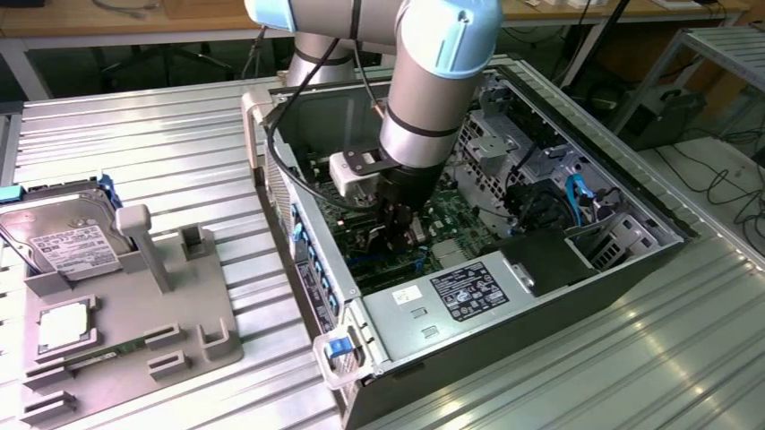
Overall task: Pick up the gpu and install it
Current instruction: 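Insert the gpu into the slot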
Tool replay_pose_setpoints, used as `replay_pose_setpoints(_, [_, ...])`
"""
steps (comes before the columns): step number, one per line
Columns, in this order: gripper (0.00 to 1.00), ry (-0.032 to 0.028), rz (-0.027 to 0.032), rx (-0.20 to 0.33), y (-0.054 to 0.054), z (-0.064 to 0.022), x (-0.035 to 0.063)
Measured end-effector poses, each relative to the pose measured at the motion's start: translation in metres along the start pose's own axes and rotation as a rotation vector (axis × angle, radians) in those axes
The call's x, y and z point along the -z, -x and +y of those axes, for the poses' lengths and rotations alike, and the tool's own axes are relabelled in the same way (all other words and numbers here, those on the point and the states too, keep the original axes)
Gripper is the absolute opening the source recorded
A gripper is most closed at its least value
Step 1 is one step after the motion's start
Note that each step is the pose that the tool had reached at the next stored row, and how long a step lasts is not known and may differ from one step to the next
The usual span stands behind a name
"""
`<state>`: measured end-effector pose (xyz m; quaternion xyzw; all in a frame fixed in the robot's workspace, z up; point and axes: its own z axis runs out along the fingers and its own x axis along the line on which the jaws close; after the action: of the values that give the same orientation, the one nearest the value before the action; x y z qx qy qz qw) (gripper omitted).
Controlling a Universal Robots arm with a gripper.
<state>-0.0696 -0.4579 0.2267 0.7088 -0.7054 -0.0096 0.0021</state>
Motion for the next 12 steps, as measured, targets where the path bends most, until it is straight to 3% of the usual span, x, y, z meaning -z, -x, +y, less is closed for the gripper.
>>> replay_pose_setpoints(5, [0.28,0.0004,0.0006,0.000,-0.0001,0.0002,-0.0085])
replay_pose_setpoints(11, [0.28,0.0000,-0.0001,0.000,-0.0001,0.0002,-0.0089])
replay_pose_setpoints(12, [0.29,-0.0022,-0.0043,0.000,0.0005,-0.0001,-0.0105])
